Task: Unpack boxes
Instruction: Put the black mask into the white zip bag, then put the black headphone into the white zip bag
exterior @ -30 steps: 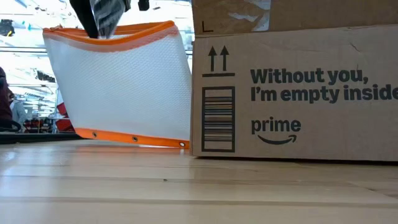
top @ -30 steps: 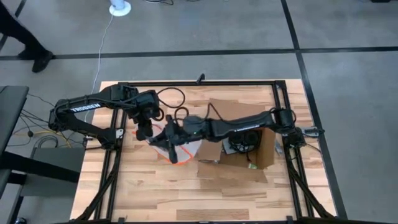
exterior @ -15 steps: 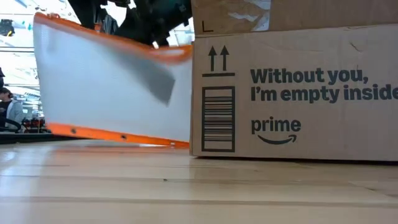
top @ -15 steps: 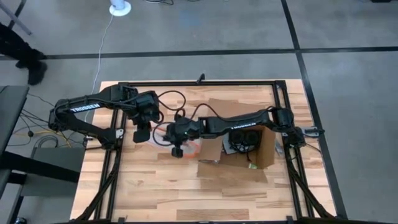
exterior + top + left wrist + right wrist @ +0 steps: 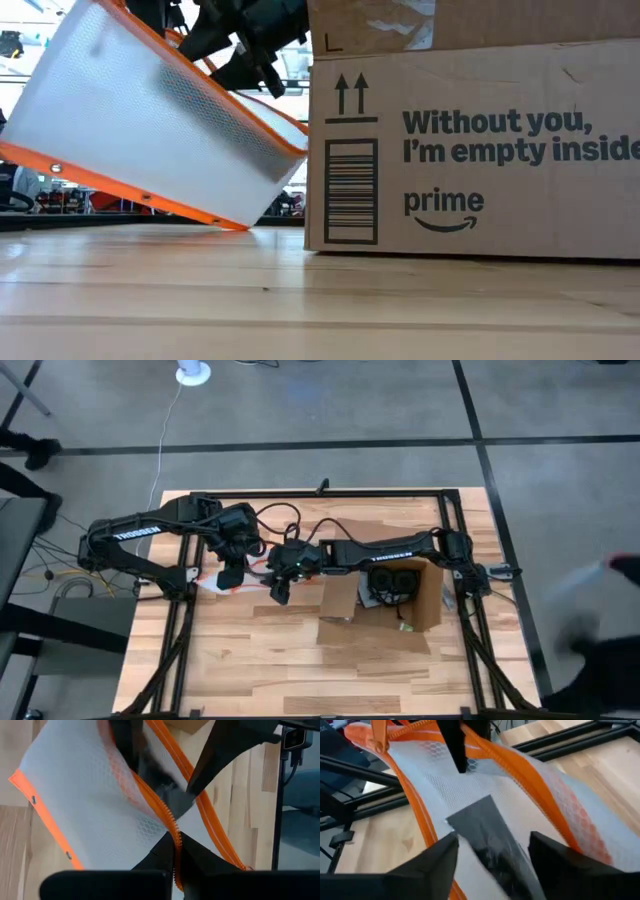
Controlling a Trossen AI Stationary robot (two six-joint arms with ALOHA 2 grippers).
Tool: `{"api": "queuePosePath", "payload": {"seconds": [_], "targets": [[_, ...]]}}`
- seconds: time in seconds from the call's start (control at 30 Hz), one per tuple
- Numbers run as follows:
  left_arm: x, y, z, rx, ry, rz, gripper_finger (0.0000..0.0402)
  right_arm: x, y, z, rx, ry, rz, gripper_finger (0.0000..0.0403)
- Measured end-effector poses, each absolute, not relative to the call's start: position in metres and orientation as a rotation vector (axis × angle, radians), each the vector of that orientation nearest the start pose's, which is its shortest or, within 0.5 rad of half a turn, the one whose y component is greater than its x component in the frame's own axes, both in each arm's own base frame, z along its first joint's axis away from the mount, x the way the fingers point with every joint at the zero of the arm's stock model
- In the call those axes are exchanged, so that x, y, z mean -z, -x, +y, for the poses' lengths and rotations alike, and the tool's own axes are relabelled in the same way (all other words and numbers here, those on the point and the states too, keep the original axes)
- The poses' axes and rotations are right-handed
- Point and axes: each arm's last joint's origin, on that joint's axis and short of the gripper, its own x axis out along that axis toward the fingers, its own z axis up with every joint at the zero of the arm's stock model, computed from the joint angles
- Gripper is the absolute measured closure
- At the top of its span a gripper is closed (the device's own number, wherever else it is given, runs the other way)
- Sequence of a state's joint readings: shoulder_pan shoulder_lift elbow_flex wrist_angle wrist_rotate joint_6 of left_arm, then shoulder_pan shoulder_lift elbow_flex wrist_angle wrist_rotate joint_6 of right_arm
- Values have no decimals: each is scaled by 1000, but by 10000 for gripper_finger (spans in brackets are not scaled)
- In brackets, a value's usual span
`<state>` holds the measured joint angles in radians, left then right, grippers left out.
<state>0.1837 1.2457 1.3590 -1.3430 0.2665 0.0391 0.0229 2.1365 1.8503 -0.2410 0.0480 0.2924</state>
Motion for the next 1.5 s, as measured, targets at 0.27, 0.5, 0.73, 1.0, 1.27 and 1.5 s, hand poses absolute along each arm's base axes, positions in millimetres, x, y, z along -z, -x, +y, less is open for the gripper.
{"api": "queuePosePath", "payload": {"seconds": [0.27,0.5,0.73,1.0,1.27,1.5], "targets": [[-352,-204,30,117,207,1175,402,-325,-465,16,47,-137,471,152],[-351,-203,30,96,212,1188,402,-380,-384,13,64,-112,704,169],[-348,-200,34,-99,257,1234,402,-373,-319,10,157,-82,1173,180],[-349,-202,34,-138,296,1219,402,-305,-306,9,167,-12,1495,182],[-348,-201,34,-125,275,1224,402,-249,-302,17,302,-338,1555,182],[-348,-200,34,-90,227,1239,402,-222,-302,37,396,-470,1491,182]]}}
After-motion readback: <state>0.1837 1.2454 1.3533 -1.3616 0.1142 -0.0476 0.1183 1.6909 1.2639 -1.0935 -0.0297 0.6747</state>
